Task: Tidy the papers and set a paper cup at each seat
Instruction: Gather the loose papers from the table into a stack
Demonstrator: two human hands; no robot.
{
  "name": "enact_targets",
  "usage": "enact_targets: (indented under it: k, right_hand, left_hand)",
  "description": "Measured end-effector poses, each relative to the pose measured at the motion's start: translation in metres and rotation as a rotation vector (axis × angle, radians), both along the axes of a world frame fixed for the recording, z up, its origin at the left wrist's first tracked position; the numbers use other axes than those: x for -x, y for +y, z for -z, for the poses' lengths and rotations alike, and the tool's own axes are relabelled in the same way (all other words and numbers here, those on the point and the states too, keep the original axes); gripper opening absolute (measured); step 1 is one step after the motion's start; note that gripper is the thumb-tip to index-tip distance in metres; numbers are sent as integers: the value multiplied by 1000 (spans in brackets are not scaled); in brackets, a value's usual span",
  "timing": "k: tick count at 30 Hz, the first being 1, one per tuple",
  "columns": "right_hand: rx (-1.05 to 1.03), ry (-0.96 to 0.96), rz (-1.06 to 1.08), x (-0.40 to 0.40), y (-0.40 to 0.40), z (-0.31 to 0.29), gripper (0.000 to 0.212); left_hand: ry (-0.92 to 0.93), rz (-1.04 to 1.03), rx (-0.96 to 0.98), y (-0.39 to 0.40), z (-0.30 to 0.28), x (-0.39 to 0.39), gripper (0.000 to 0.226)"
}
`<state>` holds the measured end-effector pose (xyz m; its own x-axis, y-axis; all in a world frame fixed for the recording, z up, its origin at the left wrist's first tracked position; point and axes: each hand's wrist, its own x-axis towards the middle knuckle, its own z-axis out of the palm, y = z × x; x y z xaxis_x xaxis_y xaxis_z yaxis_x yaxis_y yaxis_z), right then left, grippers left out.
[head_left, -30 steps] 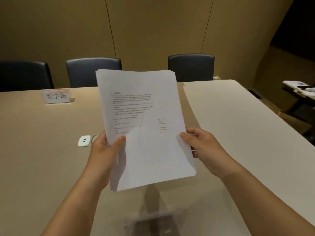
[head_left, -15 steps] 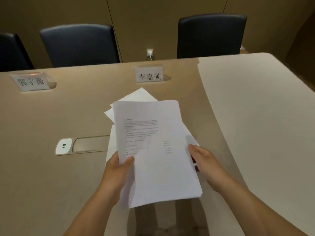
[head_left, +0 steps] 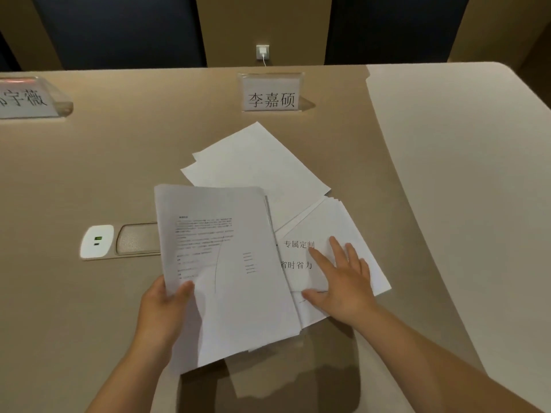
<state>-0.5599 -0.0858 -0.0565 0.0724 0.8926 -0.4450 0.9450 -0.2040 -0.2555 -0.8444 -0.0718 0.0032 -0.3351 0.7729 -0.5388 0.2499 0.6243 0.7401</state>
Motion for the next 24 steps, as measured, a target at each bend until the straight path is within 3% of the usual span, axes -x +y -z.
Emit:
enact_targets:
  k: [4,8,11,14,19,21,24]
  right_hand:
    - [43,-49,-7,11,-5,-17,88]
    - [228,13,-120,13,0,-44,79]
    - [5,-8,-81,11,37,-51,54]
    - [-276,-37,-75,17,93,-42,56]
    - [-38,-76,-38,29,142,-7,94]
    - [-46,-90,-18,28,140,1,92]
    - [-162,-132,-30,24,136,1,70]
  left_hand:
    - [23,35,14,15,0,-5,17]
    - [-8,5,52,13,1,-2,22]
    - [-57,-55,95,3,1,5,28]
    - [-130,-138,124,-15,4,3,23]
    - [-195,-236,133,-46,12,-19,18]
    - [-186,-257,136,-51,14,-26,20]
    - [-176,-254,140,-55,19,-35,20]
